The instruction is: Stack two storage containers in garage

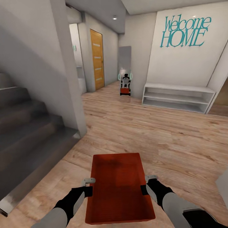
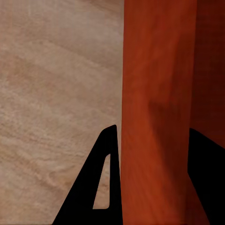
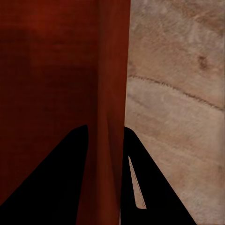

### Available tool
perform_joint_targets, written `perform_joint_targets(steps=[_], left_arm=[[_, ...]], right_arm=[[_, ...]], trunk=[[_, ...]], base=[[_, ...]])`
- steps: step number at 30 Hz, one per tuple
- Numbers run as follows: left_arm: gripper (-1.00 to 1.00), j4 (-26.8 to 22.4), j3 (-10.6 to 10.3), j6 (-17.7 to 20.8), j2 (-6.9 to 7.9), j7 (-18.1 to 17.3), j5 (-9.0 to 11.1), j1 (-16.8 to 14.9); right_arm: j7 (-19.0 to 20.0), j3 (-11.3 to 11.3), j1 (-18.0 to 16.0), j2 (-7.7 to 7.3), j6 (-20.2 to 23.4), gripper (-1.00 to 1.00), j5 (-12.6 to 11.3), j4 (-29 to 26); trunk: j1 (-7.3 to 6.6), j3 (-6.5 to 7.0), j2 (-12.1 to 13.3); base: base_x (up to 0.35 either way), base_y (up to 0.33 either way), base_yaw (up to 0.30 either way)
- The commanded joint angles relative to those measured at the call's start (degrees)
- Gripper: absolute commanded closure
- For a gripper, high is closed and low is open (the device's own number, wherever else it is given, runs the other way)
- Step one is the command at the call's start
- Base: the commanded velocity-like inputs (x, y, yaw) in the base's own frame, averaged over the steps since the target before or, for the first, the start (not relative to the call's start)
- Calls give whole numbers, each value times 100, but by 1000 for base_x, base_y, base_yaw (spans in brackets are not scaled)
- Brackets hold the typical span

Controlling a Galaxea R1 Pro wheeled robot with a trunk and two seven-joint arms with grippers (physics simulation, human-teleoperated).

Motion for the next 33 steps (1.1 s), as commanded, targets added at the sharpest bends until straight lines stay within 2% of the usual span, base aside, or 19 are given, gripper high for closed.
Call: perform_joint_targets(steps=[1,17,33], left_arm=[[100,-11,35,37,-2,25,-44,2],[100,-11,34,37,-2,25,-44,3],[100,-11,35,37,-2,25,-44,0]], right_arm=[[-17,-7,-2,-3,49,100,90,-16],[-13,-7,-4,-3,49,100,90,-16],[-15,-7,-3,-3,49,100,90,-16]], trunk=[[3,-5,-2],[3,-5,-2],[3,-5,-2]], base=[[348,0,0],[348,0,-69],[348,0,-4]])
